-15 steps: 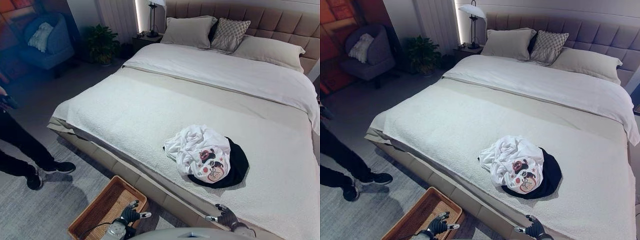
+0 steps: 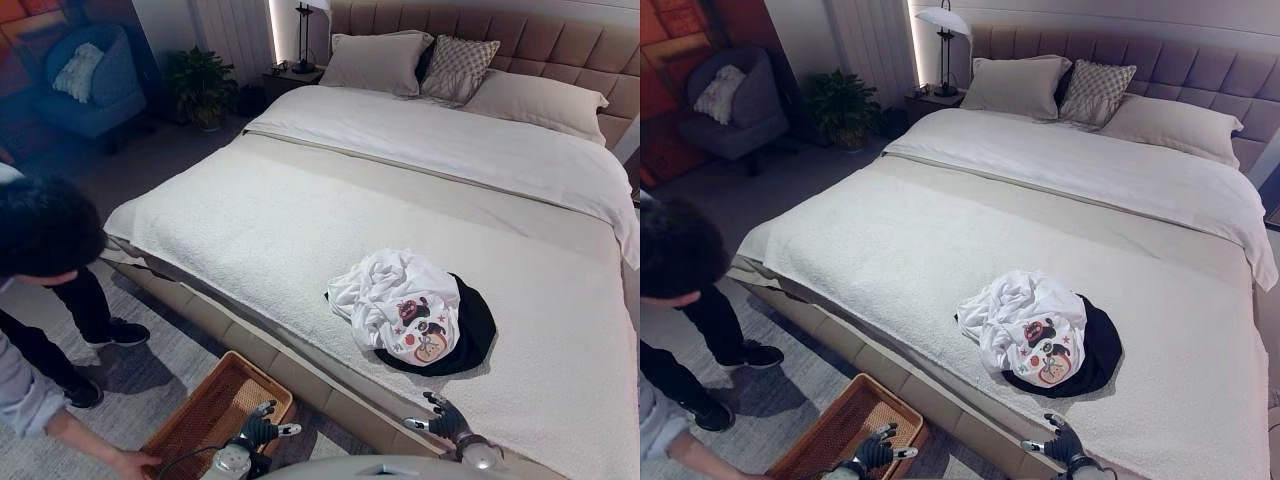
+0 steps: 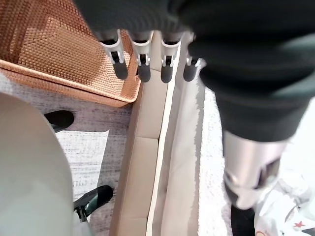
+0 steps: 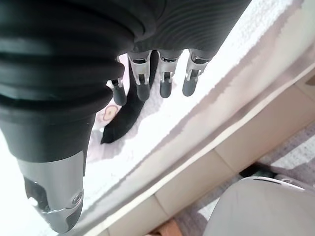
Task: Pick up clothes into the bucket
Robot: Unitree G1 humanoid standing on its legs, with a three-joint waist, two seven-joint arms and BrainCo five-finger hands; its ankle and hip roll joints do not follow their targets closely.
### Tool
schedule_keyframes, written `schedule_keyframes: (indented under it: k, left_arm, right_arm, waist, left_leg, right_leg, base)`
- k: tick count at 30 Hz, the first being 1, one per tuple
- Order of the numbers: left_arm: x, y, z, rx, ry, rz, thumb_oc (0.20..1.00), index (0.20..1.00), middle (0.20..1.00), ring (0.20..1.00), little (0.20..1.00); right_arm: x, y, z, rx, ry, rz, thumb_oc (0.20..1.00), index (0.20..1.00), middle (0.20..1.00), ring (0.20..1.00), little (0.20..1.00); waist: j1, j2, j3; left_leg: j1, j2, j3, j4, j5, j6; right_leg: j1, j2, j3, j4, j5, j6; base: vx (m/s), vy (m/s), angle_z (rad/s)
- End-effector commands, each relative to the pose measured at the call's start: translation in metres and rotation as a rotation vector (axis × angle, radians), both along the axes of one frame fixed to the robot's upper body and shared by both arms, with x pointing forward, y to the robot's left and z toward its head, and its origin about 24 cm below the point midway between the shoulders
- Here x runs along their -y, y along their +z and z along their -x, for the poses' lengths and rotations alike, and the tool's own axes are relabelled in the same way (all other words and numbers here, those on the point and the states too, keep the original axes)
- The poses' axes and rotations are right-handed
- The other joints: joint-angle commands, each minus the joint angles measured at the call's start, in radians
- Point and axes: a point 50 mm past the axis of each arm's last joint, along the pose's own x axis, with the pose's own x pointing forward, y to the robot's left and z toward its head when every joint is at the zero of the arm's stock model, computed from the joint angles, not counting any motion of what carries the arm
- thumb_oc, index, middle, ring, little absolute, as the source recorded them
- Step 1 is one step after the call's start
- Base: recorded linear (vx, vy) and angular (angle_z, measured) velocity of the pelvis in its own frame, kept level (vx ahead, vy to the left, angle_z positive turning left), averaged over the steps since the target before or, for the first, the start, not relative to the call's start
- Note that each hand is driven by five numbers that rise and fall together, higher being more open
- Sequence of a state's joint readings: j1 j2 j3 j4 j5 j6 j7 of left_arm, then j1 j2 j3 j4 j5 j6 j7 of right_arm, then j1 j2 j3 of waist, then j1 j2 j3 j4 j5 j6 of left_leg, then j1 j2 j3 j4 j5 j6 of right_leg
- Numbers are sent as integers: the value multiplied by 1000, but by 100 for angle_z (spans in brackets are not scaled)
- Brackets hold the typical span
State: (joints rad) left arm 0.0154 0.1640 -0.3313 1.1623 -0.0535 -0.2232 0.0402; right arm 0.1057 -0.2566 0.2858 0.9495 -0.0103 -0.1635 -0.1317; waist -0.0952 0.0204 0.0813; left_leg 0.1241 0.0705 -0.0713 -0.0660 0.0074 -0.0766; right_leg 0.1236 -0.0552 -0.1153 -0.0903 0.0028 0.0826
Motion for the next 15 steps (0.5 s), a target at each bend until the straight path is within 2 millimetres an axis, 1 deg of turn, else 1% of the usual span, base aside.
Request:
schedule_keyframes:
  k: [1, 2, 3, 4, 5, 6, 8, 9, 10, 11, 13, 14, 15]
  left_arm:
    - [0, 4, -13, 60, -13, -28, 1000, 1000, 1000, 1000, 1000]
    - [0, 6, -16, 78, -16, -42, 1000, 1000, 1000, 1000, 1000]
    - [0, 6, -16, 78, -16, -42, 1000, 1000, 1000, 1000, 1000]
    - [1, 7, -20, 94, -24, -53, 1000, 1000, 1000, 1000, 1000]
    - [1, 7, -20, 95, -24, -52, 1000, 1000, 1000, 1000, 1000]
    - [2, 8, -22, 103, -29, -56, 1000, 1000, 1000, 1000, 1000]
    - [3, 10, -27, 124, -21, -57, 1000, 1000, 1000, 1000, 1000]
    - [3, 11, -29, 134, -17, -58, 1000, 1000, 1000, 1000, 1000]
    - [5, 13, -34, 156, -14, -55, 1000, 1000, 1000, 1000, 1000]
    - [5, 13, -34, 157, -14, -55, 1000, 1000, 1000, 1000, 1000]
    - [7, 16, -41, 182, -19, -55, 1000, 1000, 1000, 1000, 1000]
    - [9, 18, -45, 194, -23, -54, 1000, 1000, 1000, 1000, 1000]
    - [9, 18, -45, 195, -22, -54, 1000, 1000, 1000, 1000, 1000]
  right_arm:
    - [-2, 26, -53, 241, 44, 57, 1000, 1000, 1000, 1000, 1000]
    - [0, 38, -72, 322, 35, 80, 1000, 1000, 1000, 1000, 1000]
    - [0, 38, -72, 322, 35, 80, 1000, 1000, 1000, 1000, 1000]
    - [5, 52, -92, 407, 7, 113, 1000, 1000, 1000, 1000, 1000]
    - [5, 52, -92, 408, 7, 114, 1000, 1000, 1000, 1000, 1000]
    - [7, 61, -104, 455, -7, 130, 1000, 1000, 1000, 1000, 1000]
    - [10, 78, -121, 545, -1, 163, 1000, 1000, 1000, 1000, 1000]
    - [12, 91, -131, 607, 4, 200, 1000, 1000, 1000, 1000, 1000]
    - [21, 104, -142, 662, 9, 275, 1000, 1000, 1000, 1000, 1000]
    - [21, 104, -142, 662, 9, 276, 1000, 1000, 1000, 1000, 1000]
    - [35, 118, -157, 699, 2, 383, 1000, 1000, 1000, 1000, 1000]
    - [42, 120, -162, 686, -4, 424, 1000, 1000, 1000, 1000, 1000]
    - [42, 121, -163, 687, -3, 424, 1000, 1000, 1000, 1000, 1000]
  waist:
    - [-3, -66, 33]
    - [0, -62, 39]
    - [0, -62, 39]
    - [5, -59, 48]
    - [4, -59, 48]
    - [8, -57, 53]
    - [11, -55, 62]
    - [13, -54, 67]
    - [18, -50, 80]
    - [18, -50, 79]
    - [26, -42, 104]
    - [32, -37, 116]
    - [31, -37, 115]
  left_leg:
    - [-63, -43, 22, 70, -35, 17]
    - [-70, -45, 21, 70, -33, 17]
    - [-70, -45, 21, 70, -33, 17]
    - [-81, -48, 18, 69, -31, 19]
    - [-82, -48, 17, 69, -31, 19]
    - [-88, -49, 16, 69, -29, 20]
    - [-102, -52, 13, 67, -24, 21]
    - [-112, -53, 10, 67, -21, 22]
    - [-131, -56, 3, 66, -15, 23]
    - [-132, -56, 3, 66, -15, 23]
    - [-170, -61, -8, 68, -4, 25]
    - [-182, -63, -11, 68, 2, 25]
    - [-184, -63, -11, 69, 2, 25]
  right_leg:
    - [-32, -39, 7, 68, -37, 37]
    - [-41, -41, 5, 75, -39, 38]
    - [-41, -41, 5, 75, -39, 38]
    - [-53, -44, 2, 84, -40, 39]
    - [-54, -44, 2, 84, -40, 39]
    - [-61, -45, 1, 87, -40, 39]
    - [-78, -47, -2, 93, -38, 39]
    - [-88, -48, -3, 96, -36, 39]
    - [-106, -50, -7, 99, -33, 40]
    - [-107, -50, -7, 99, -33, 40]
    - [-145, -53, -11, 110, -29, 40]
    - [-160, -55, -13, 118, -28, 39]
    - [-162, -55, -13, 120, -29, 39]
  base:
    - [-2, 21, -4]
    - [-7, 13, -3]
    - [0, 0, 0]
    - [0, 0, 0]
    - [-20, 17, 4]
    - [-19, 8, 5]
    - [-29, 8, 8]
    - [-43, 9, 10]
    - [-37, 7, 7]
    - [-43, 8, 5]
    - [-60, 7, 3]
    - [-54, 10, 7]
    - [-63, 12, 5]
